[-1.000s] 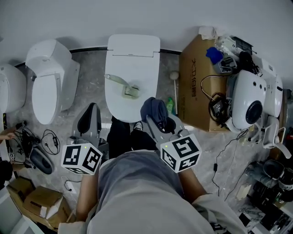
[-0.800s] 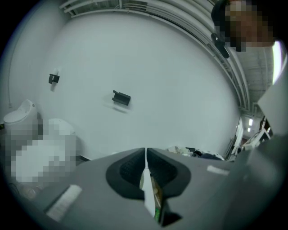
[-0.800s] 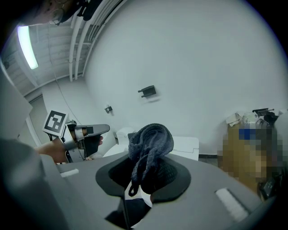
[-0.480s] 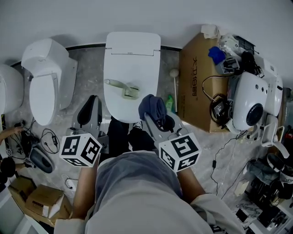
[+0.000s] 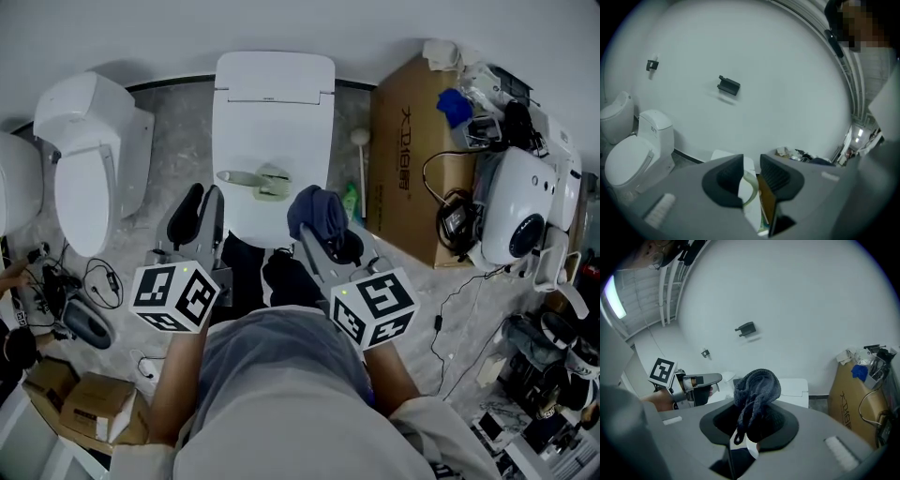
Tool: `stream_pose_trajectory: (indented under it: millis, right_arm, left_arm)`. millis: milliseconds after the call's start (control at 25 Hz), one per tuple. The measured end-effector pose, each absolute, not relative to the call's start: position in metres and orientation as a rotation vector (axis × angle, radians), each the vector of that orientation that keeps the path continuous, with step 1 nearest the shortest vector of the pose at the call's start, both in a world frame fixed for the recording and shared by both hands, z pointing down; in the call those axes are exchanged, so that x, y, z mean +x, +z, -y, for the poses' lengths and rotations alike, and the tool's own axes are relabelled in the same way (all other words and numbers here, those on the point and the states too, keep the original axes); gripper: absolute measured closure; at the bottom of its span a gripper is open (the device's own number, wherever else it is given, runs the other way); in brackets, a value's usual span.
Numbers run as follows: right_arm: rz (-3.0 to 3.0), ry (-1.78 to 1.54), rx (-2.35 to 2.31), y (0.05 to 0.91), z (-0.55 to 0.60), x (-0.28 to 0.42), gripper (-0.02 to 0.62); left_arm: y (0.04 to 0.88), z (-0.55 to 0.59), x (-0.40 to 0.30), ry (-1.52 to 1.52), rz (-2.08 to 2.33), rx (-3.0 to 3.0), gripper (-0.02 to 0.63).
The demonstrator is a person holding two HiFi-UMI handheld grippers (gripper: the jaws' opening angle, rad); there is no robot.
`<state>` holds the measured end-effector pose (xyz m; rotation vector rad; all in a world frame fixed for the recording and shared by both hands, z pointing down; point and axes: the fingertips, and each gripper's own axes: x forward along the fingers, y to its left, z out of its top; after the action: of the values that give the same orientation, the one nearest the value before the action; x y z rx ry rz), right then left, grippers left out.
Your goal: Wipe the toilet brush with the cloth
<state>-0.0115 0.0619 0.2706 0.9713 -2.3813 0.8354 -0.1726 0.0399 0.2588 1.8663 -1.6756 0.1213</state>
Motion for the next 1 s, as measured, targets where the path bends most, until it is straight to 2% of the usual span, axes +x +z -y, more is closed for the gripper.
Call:
stream_pose_trajectory:
  millis: [480, 1000]
  right_arm:
    - [2.305, 0.863, 1.03, 0.278, -0.012, -0.063, 0.499]
    - [2.332, 0.893, 0.958, 0.287, -0.003, -0.102, 0.499]
  left_arm:
    - [0.31, -0.003, -0.174, 0.165, 1.429, 1.874, 0.606]
    - [0.32, 0.001, -0.172, 0.101, 1.369, 1.871, 0.606]
